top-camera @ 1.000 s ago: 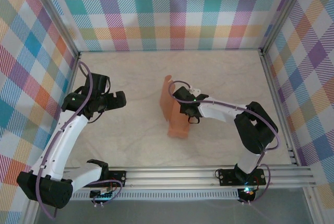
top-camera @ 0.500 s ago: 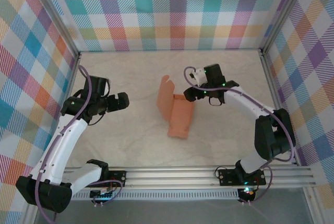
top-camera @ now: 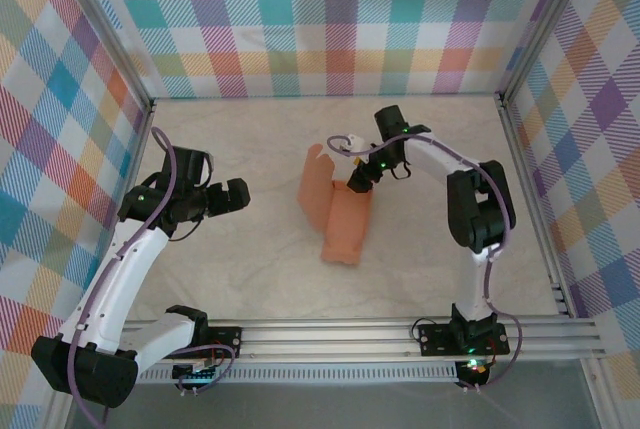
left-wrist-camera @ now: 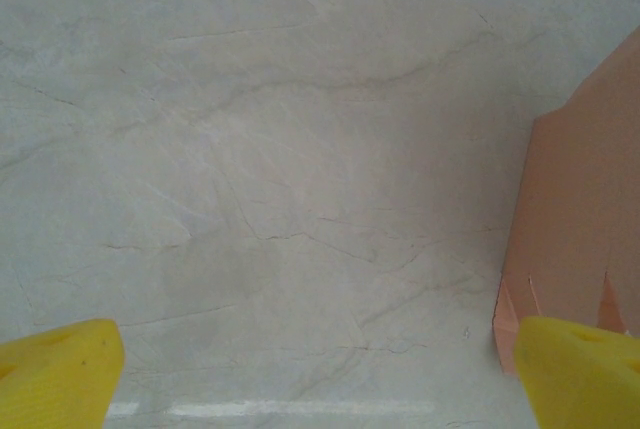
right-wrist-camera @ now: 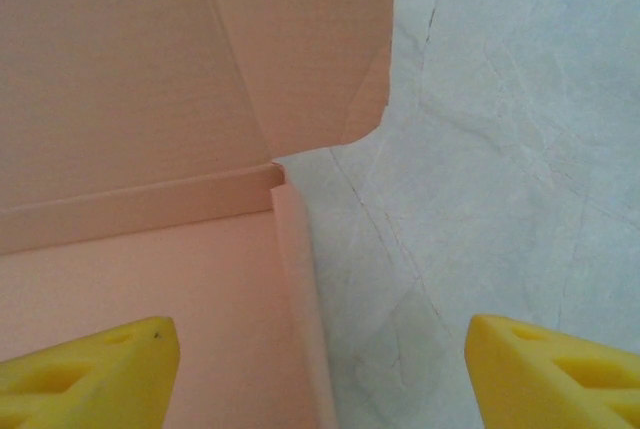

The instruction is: Fold the paper box

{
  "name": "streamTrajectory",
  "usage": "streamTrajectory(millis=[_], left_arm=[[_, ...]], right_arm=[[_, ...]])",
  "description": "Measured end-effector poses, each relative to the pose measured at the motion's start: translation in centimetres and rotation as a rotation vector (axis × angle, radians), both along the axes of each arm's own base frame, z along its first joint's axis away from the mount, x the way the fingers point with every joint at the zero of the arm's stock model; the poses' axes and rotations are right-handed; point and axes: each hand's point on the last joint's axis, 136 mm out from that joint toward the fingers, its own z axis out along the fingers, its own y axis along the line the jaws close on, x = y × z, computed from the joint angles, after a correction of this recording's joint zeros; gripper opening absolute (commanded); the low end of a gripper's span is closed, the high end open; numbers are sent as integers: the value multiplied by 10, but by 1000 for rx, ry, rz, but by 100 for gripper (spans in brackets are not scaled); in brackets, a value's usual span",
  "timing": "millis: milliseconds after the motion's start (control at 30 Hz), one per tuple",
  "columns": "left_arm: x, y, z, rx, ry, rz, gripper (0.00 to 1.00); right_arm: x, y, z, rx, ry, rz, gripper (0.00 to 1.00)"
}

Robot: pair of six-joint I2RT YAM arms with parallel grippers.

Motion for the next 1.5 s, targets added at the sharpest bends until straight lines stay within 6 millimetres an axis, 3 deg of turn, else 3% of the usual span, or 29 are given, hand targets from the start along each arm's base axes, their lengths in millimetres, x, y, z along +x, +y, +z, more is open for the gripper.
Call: streamTrajectory(millis=[167, 600, 733, 967, 1067, 1200, 1500], left_arm=[[-1, 0, 0, 0, 2, 3, 100], [-1, 1, -2, 2, 5, 4, 100], [-1, 1, -4, 4, 11, 4, 100], [-2, 2, -8, 12, 20, 8, 100], [-2, 2, -8, 12, 20, 8, 100], [-2, 2, -8, 12, 21, 8, 100], [-4, 2, -26, 14, 45, 6, 100]], right_arm=[[8, -1, -14, -47, 7, 36, 51], [8, 6, -29, -103, 15, 99, 46], [1, 8, -37, -115, 39, 118, 41], [1, 9, -38, -126, 40, 118, 22], [3, 9, -38, -131, 31, 109, 17], [9, 9, -39, -129, 5, 83, 4], [11, -6, -34, -143, -72, -67, 0]])
